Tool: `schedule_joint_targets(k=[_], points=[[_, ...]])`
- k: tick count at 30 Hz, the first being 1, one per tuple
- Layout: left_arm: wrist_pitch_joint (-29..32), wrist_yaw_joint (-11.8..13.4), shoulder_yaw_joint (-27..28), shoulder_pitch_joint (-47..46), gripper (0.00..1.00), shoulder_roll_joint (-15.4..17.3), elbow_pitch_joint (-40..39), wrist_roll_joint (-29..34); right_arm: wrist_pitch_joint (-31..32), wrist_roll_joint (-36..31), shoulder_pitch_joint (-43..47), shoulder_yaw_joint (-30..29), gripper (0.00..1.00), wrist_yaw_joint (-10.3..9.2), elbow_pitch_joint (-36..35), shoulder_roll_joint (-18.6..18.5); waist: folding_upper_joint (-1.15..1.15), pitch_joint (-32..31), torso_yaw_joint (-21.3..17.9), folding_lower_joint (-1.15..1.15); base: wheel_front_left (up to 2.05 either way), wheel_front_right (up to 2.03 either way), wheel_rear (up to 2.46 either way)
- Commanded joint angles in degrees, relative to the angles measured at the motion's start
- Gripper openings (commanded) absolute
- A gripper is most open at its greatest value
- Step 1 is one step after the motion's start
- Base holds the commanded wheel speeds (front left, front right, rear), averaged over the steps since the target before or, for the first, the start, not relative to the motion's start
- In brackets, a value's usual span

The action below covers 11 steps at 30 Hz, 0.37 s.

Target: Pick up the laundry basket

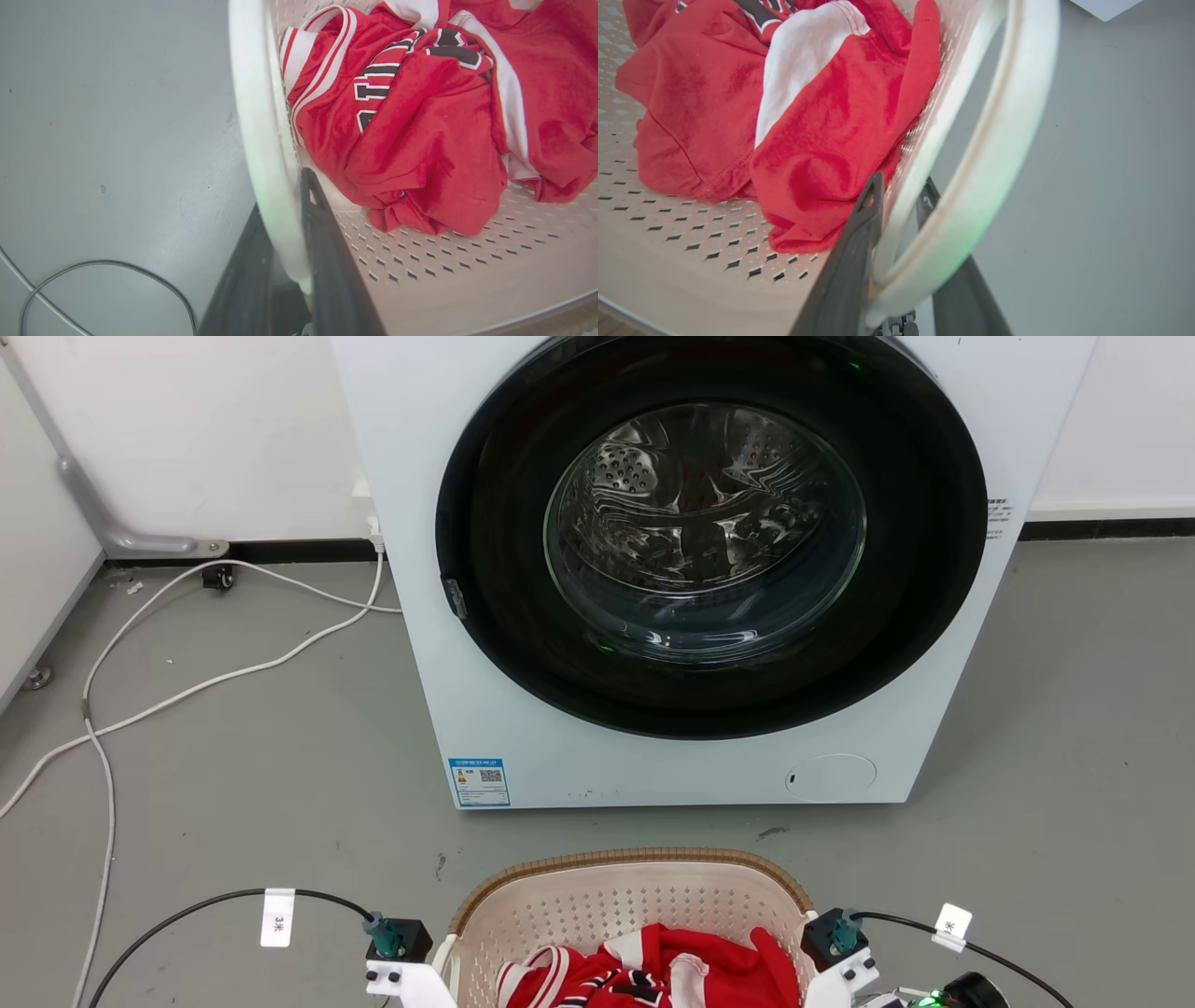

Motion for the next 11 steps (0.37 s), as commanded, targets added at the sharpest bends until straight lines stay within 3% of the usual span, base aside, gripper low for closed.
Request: schedule_joint_targets(k=[1,11], points=[[-0.3,0.1,-0.4,-0.9,0.0,1.1,0.4,-0.2,-0.3,0.2,-0.6,0.3,0.0,0.16,0.3,-0.8,0.0,0.0,0.0,0.0,0.0,0.0,0.0],[-0.6,0.1,-1.7,-1.1,0.0,1.2,0.5,-1.7,-0.4,0.4,-0.5,0.7,0.0,0.17,0.3,-0.9,0.0,0.1,0.0,0.0,0.0,0.0,0.0]])
